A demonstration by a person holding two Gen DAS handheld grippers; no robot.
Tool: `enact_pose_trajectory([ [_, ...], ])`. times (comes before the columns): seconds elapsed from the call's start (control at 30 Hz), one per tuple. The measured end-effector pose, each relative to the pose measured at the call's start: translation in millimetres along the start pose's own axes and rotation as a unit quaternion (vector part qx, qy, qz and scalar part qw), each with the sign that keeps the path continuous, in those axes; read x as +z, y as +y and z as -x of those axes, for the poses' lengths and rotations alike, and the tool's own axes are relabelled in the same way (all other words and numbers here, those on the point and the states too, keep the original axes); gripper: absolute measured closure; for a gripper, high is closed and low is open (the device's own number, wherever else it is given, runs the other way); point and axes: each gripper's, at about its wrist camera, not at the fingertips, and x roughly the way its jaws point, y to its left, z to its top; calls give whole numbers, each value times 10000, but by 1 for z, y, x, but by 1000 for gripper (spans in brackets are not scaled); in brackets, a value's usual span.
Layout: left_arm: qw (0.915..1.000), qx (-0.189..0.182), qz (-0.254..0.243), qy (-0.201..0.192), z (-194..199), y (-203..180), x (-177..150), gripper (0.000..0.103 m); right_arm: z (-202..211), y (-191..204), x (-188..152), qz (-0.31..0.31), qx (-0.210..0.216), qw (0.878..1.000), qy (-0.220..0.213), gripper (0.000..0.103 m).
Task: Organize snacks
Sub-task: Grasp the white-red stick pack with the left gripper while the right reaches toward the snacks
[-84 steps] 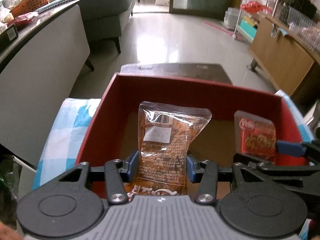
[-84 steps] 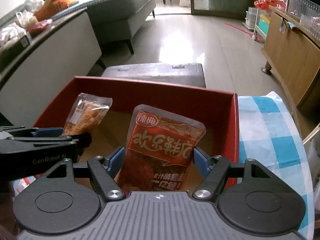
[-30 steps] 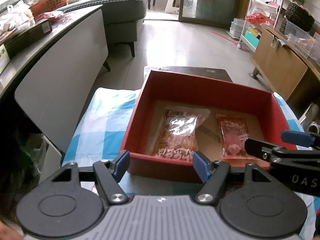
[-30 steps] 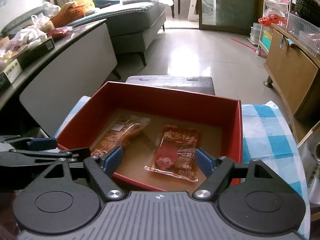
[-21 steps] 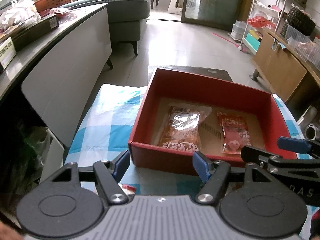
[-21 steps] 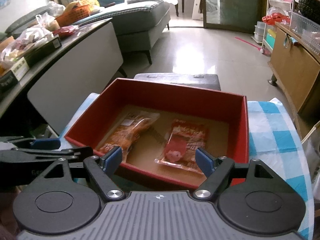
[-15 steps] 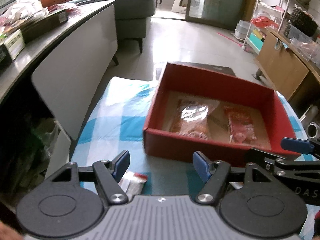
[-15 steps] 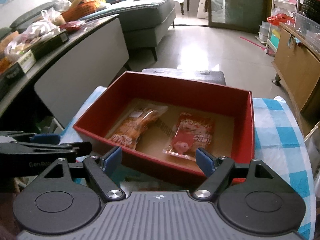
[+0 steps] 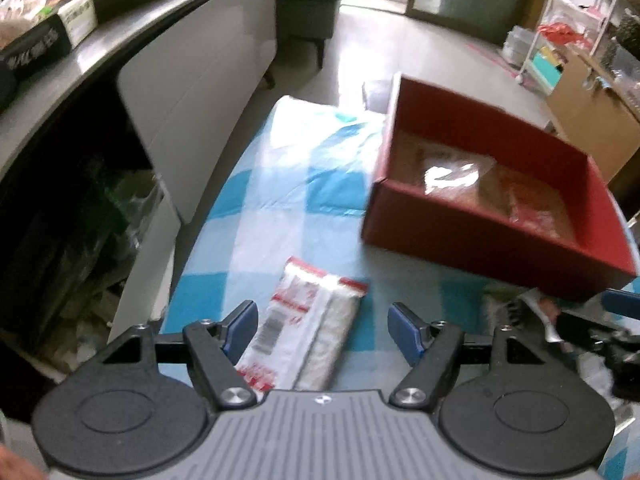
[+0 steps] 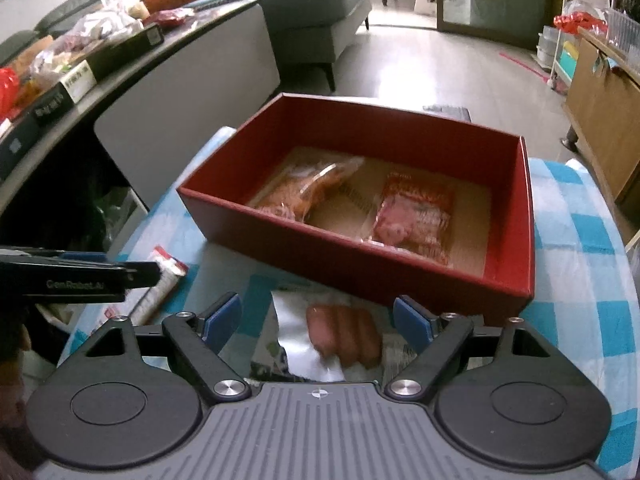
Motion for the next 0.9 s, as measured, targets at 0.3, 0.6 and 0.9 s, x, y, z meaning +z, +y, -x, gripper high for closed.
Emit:
enact_pose_trajectory([
  [0.3, 9986, 73, -137, 510, -32, 9, -14, 33, -3, -8, -5, -124, 63, 9998, 143, 15],
  [0.6, 9984, 109, -214, 517, -29, 4, -17, 52, 2, -7, -8, -102, 17, 9998, 191, 15],
  [0.9, 9951, -489, -461, 720, -10, -12, -40, 57, 48, -12, -73, -702, 86, 9970, 330, 14],
])
